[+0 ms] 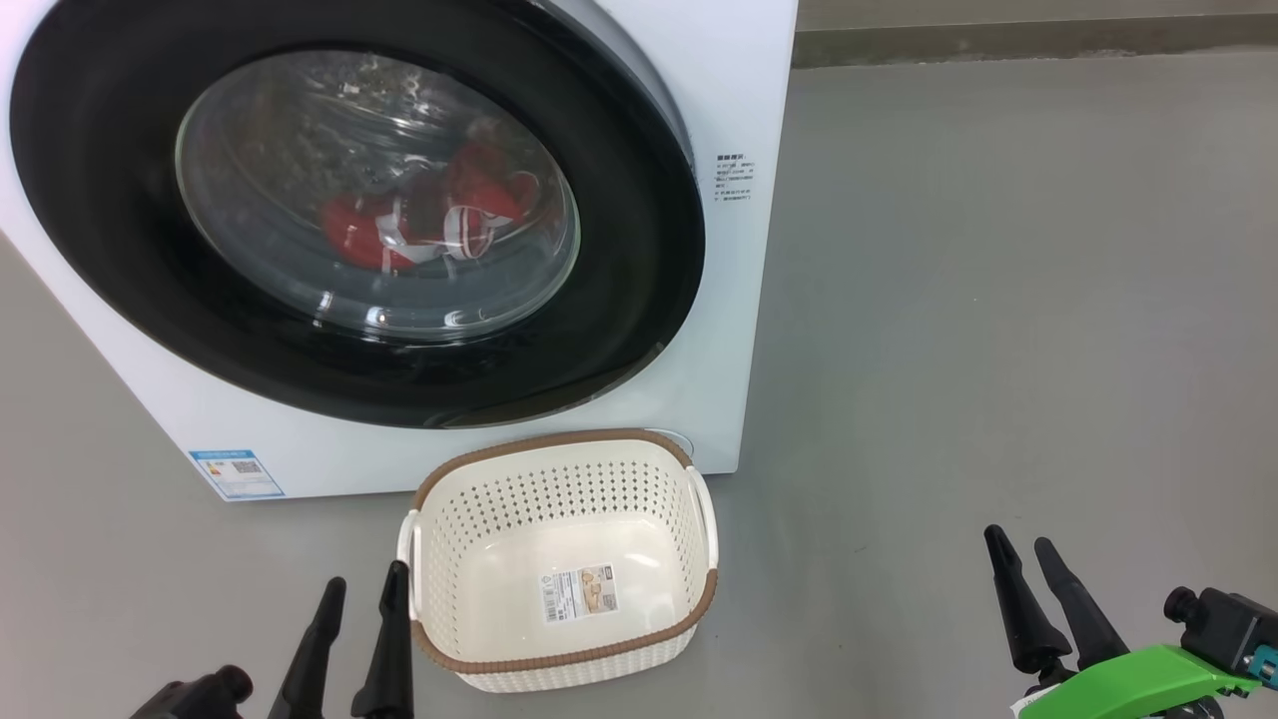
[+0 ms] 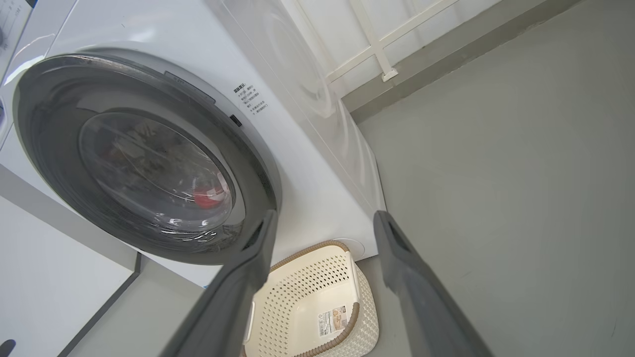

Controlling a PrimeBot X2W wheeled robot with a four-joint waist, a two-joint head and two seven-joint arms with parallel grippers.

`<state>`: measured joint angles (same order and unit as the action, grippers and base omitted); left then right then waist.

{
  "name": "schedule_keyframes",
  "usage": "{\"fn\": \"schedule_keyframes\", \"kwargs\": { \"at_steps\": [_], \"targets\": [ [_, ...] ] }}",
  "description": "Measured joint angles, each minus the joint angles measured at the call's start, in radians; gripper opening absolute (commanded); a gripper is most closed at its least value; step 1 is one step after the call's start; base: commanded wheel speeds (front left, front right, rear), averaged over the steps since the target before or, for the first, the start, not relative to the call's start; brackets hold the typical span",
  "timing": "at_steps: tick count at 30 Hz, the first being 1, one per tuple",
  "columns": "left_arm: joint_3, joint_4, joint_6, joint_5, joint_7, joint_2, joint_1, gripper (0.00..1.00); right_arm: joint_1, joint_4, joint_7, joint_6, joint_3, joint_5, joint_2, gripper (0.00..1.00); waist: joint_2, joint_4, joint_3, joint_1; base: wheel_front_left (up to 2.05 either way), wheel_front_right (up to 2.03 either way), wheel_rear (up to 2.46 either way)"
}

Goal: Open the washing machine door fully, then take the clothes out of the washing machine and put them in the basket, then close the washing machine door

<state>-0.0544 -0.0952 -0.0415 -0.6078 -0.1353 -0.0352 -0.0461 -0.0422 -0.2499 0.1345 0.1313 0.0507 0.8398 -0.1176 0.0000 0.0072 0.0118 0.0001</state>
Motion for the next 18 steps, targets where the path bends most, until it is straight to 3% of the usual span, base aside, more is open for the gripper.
{"fn": "schedule_keyframes", "kwargs": {
  "at_steps": [18],
  "targets": [
    [-0.007,0.033,0.000,0.178,-0.053,-0.005,-0.021,1.00,-0.029,0.027,0.053,0.000,0.022,-0.167,-0.015,1.00,0.0000,-0.010,0.003,0.0000,0.00,0.00,0.00]
  ]
}}
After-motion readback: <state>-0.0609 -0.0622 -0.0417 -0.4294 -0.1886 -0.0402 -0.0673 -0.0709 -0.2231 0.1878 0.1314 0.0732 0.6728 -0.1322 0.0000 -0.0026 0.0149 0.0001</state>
